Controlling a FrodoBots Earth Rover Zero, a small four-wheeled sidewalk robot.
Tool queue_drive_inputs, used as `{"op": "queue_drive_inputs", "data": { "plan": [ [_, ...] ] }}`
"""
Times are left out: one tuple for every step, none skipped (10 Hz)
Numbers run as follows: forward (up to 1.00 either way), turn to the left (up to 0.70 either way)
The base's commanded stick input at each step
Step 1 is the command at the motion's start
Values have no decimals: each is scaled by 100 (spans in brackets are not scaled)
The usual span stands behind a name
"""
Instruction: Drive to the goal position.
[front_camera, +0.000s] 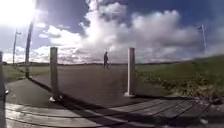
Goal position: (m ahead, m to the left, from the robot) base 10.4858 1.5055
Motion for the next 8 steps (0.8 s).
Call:
{"op": "queue_drive_inputs", "data": {
  "plan": [
    [85,0],
    [85,20],
    [85,30],
    [85,24],
    [85,9],
    [85,0],
    [85,0],
    [85,0]
  ]
}}
